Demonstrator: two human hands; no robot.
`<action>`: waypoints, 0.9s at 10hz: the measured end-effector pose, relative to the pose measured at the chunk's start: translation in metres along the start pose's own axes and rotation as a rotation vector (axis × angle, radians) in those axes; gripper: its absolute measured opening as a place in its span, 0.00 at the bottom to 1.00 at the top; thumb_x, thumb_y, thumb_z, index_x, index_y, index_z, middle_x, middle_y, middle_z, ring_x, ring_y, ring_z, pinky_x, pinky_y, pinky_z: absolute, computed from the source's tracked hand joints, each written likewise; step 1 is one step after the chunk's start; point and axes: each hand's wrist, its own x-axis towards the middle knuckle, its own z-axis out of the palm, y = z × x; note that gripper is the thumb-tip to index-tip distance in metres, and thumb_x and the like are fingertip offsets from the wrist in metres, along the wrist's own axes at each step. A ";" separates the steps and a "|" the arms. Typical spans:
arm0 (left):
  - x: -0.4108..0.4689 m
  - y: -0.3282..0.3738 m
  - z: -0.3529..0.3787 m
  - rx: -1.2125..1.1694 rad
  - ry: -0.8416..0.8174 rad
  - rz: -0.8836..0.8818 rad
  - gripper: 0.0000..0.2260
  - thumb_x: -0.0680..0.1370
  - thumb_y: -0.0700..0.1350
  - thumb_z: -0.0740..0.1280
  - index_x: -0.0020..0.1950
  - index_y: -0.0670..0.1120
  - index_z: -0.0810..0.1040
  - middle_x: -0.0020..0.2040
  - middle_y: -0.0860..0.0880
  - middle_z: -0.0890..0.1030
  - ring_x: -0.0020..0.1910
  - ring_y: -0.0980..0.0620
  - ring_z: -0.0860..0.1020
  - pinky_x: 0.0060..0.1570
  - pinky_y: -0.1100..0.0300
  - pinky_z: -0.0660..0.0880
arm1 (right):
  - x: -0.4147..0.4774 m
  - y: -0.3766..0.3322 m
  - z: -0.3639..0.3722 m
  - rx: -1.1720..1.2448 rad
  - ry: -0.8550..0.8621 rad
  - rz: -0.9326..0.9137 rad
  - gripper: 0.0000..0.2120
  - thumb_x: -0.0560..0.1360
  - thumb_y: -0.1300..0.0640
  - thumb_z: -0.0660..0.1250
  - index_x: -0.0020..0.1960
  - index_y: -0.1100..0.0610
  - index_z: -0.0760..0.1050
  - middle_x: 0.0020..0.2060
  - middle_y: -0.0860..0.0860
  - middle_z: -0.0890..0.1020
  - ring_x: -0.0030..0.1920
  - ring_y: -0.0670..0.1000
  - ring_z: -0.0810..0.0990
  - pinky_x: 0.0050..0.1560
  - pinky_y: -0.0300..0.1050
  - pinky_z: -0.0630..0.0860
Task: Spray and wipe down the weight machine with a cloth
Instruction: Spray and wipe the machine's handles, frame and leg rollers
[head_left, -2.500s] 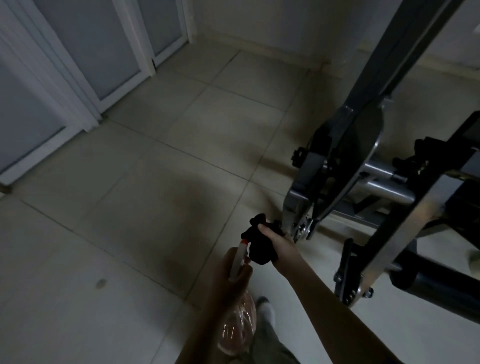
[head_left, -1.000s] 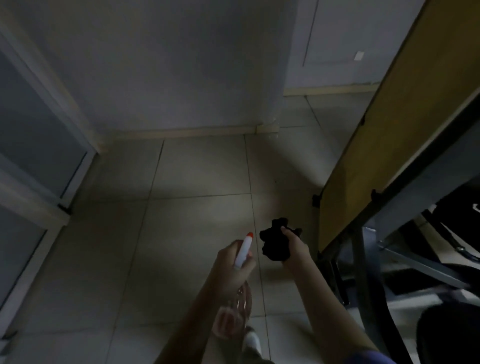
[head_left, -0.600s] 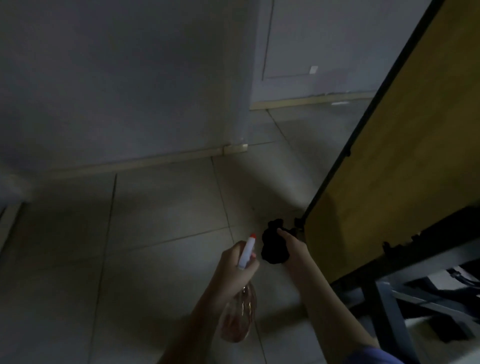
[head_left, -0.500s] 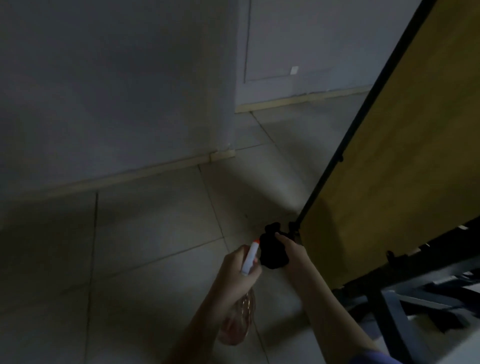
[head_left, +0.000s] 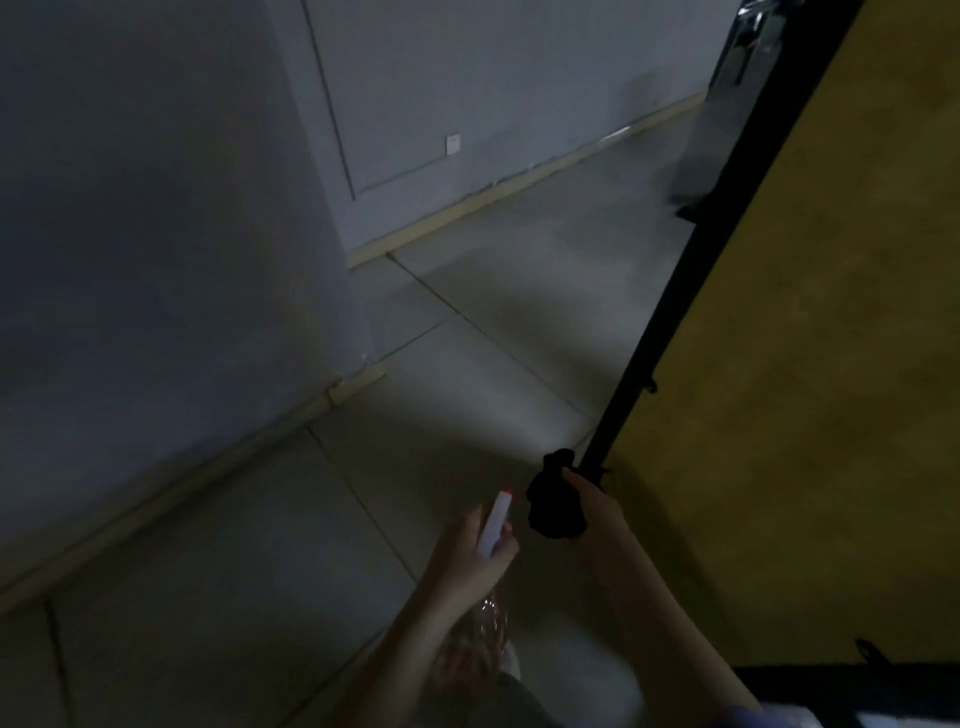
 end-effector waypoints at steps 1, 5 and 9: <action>0.051 0.011 -0.029 -0.038 0.015 -0.020 0.01 0.74 0.48 0.65 0.43 0.52 0.74 0.37 0.51 0.76 0.38 0.54 0.77 0.39 0.60 0.70 | 0.034 -0.033 0.026 0.018 -0.075 -0.027 0.08 0.74 0.53 0.68 0.47 0.58 0.75 0.39 0.53 0.79 0.40 0.52 0.79 0.48 0.49 0.77; 0.292 0.031 -0.115 -0.061 -0.129 0.164 0.14 0.67 0.47 0.64 0.48 0.42 0.79 0.41 0.45 0.83 0.40 0.46 0.80 0.35 0.71 0.71 | 0.135 -0.159 0.145 0.353 0.084 -0.122 0.09 0.78 0.58 0.63 0.45 0.64 0.75 0.31 0.55 0.78 0.29 0.53 0.78 0.29 0.44 0.75; 0.476 0.087 -0.113 0.001 -0.605 0.283 0.10 0.67 0.48 0.64 0.46 0.47 0.76 0.43 0.45 0.81 0.37 0.50 0.78 0.38 0.57 0.74 | 0.205 -0.267 0.161 0.738 0.335 -0.235 0.16 0.78 0.56 0.64 0.60 0.65 0.71 0.54 0.59 0.78 0.55 0.61 0.78 0.54 0.51 0.75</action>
